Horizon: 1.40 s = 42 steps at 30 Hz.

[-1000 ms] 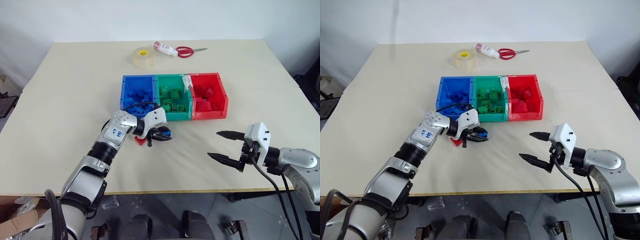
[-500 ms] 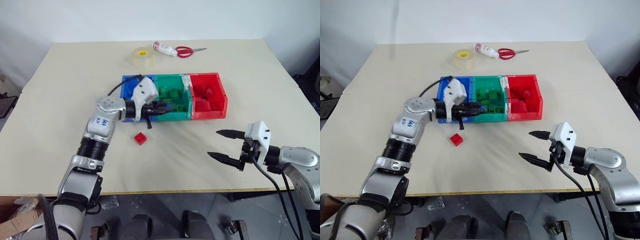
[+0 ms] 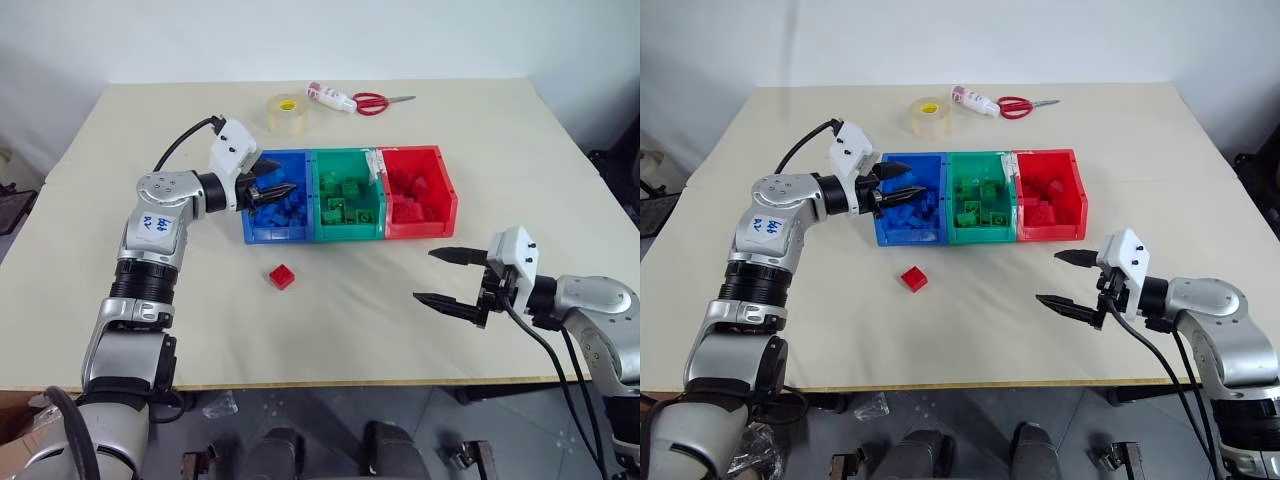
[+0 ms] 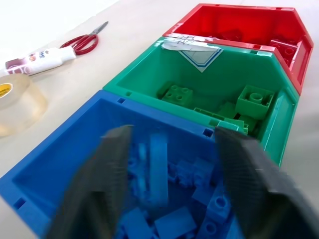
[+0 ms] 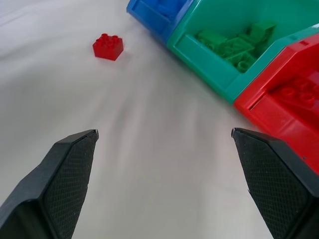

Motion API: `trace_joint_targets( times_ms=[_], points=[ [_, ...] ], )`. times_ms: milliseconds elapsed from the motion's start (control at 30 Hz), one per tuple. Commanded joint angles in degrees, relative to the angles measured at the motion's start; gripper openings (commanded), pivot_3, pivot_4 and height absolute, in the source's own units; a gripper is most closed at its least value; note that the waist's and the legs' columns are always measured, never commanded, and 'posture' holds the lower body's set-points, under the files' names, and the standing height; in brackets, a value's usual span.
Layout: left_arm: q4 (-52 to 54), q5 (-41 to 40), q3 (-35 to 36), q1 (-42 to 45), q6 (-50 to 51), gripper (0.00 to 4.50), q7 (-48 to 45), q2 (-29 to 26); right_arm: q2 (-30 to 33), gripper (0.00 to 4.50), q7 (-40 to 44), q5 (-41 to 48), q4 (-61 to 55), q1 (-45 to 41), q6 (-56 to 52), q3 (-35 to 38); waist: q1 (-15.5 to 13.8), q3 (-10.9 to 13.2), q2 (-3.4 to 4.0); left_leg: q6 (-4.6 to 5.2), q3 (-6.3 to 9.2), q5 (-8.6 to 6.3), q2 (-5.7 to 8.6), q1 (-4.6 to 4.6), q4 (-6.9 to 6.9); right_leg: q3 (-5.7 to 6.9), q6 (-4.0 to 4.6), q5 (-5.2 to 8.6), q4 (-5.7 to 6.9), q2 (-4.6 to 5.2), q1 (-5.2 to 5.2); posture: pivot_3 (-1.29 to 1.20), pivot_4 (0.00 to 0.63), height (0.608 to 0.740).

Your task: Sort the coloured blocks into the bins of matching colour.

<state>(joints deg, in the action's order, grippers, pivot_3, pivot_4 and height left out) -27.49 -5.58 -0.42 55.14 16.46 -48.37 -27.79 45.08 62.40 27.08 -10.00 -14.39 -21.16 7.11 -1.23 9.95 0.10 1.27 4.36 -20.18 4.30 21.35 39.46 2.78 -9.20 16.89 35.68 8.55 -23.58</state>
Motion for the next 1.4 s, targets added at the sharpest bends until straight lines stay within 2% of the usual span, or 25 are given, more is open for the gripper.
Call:
trace_joint_targets(
  times_ms=[33,67,267,367,533,667,767,900,1000,1167,1267,1400],
  points=[
    [2.6,-0.8,0.9,-0.6,0.0,4.15,-0.6,-1.9,0.5,4.50,0.9,0.0,0.5,-1.4,1.4,0.3,0.0,0.0,0.00,0.00,0.00,0.00,0.00,0.00,0.00,0.00,0.00,0.00,0.00,0.00,0.00,0.00,0.150,0.740],
    [2.7,-0.9,1.0,-0.9,0.1,4.47,-0.7,-2.3,0.4,4.50,1.2,-0.1,0.9,-1.8,1.6,0.1,0.0,0.0,0.00,0.00,0.00,0.00,0.00,0.00,-0.01,0.00,0.00,0.00,0.00,0.00,-0.01,0.00,0.150,0.740],
    [4.7,-1.3,0.8,-2.5,0.5,4.47,-2.4,-4.2,-0.2,4.50,2.2,-0.9,3.0,-4.1,2.2,-1.1,0.0,0.0,0.00,0.00,0.00,0.00,-0.01,0.00,-0.02,0.00,0.00,0.00,0.01,0.00,-0.02,0.00,0.150,0.740],
    [8.2,-3.4,1.8,-4.4,0.8,4.47,-6.4,-6.8,-0.3,4.50,2.3,-0.8,2.9,-4.1,2.2,-1.3,0.1,0.0,0.00,0.00,0.02,0.00,-0.01,0.00,-0.01,0.00,0.00,0.00,0.02,0.01,-0.02,0.00,0.150,0.740],
    [20.7,-11.9,6.7,-17.9,3.0,4.47,-18.8,-17.0,0.2,4.50,2.8,-0.4,2.7,-3.2,2.1,-0.8,1.4,0.0,0.03,-0.02,0.03,-0.01,-0.06,-0.06,-0.19,-0.04,0.01,0.01,0.03,0.01,-0.07,0.00,0.150,0.740],
    [26.5,-15.8,12.4,-31.5,3.2,4.47,-24.0,-24.2,0.6,4.50,3.6,-0.4,3.3,-3.2,2.3,-0.6,1.9,0.0,0.04,-0.03,0.05,-0.01,-0.09,-0.09,-0.29,-0.08,0.05,0.02,-0.01,0.00,-0.09,0.00,0.150,0.740],
    [28.0,-18.8,17.5,-38.9,0.9,4.47,-26.7,-26.2,0.6,4.50,4.2,-0.4,3.8,-3.6,2.4,-0.8,1.5,0.0,0.04,-0.03,0.07,-0.01,-0.09,-0.09,-0.27,-0.09,0.05,0.03,-0.05,0.01,-0.06,0.00,0.150,0.740],
    [31.8,-20.5,21.8,-46.8,2.7,4.47,-26.8,-28.4,0.5,4.50,5.0,-0.8,5.3,-5.0,2.6,-1.3,0.9,0.0,0.04,-0.01,0.16,-0.02,-0.04,-0.09,-0.23,-0.08,0.06,0.03,-0.10,0.05,0.04,0.00,0.150,0.740],
    [34.0,-21.2,22.7,-48.7,3.7,4.47,-24.7,-28.0,0.3,4.50,5.3,-1.2,6.1,-6.2,2.7,-1.8,0.8,0.0,0.04,-0.01,0.17,-0.03,-0.04,-0.09,-0.23,-0.08,0.06,0.02,-0.11,0.05,0.05,0.00,0.150,0.740],
    [39.2,-18.2,15.6,-47.7,5.3,4.47,-17.4,-24.6,-0.3,4.50,5.6,-1.6,7.0,-7.7,3.1,-2.5,0.9,0.0,0.05,-0.01,0.15,-0.03,-0.03,-0.11,-0.25,-0.10,0.06,0.02,-0.09,0.05,0.04,0.00,0.150,0.740],
    [38.6,-14.7,8.4,-44.1,4.2,4.47,-10.6,-17.6,-0.7,4.50,5.4,-1.3,6.4,-7.7,3.0,-2.4,1.0,0.0,0.06,-0.01,0.15,-0.03,-0.04,-0.12,-0.26,-0.09,0.06,0.02,-0.07,0.03,0.03,0.00,0.150,0.740],
    [34.8,-10.1,2.4,-40.3,1.5,4.47,-5.3,-10.4,-0.7,4.50,4.8,-0.8,4.7,-6.6,2.5,-1.8,1.0,0.0,0.05,-0.01,0.11,-0.03,-0.01,-0.12,-0.23,-0.08,0.06,0.02,-0.03,0.03,0.03,0.00,0.150,0.740]
  ],
)
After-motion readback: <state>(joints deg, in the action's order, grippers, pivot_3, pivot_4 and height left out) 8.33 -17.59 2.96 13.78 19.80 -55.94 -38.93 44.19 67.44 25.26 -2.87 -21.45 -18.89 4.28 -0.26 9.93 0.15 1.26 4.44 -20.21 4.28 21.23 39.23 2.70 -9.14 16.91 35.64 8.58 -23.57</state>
